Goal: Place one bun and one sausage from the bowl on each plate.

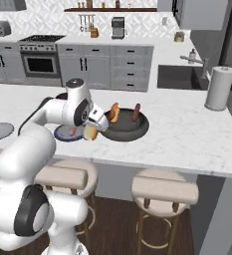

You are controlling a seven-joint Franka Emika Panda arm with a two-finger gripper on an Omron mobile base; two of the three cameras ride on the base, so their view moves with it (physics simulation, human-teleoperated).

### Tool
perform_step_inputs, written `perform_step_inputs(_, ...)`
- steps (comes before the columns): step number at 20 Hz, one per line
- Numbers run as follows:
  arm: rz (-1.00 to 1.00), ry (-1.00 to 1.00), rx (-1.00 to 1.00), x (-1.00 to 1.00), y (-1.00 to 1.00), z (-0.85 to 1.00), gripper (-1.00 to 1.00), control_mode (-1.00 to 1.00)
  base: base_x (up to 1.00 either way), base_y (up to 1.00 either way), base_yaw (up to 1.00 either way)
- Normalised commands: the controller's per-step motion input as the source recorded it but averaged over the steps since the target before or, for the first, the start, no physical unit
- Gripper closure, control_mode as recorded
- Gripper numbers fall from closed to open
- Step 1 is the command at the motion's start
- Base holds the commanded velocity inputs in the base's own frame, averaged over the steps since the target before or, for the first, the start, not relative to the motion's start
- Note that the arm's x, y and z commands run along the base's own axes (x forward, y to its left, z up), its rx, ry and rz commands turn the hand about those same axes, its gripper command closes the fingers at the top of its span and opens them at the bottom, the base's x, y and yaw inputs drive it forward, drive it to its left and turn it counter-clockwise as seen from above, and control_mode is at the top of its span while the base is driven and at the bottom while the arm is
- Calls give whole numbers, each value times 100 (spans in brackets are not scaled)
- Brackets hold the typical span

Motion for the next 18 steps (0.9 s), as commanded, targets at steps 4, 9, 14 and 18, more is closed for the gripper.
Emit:
perform_step_inputs(4,0,0,0,0,0,0,100,100,-36,100,0)
perform_step_inputs(9,0,0,0,0,0,0,100,100,21,100,0)
perform_step_inputs(14,0,0,0,0,0,0,100,100,53,100,0)
perform_step_inputs(18,0,0,0,0,0,0,100,100,99,46,0)
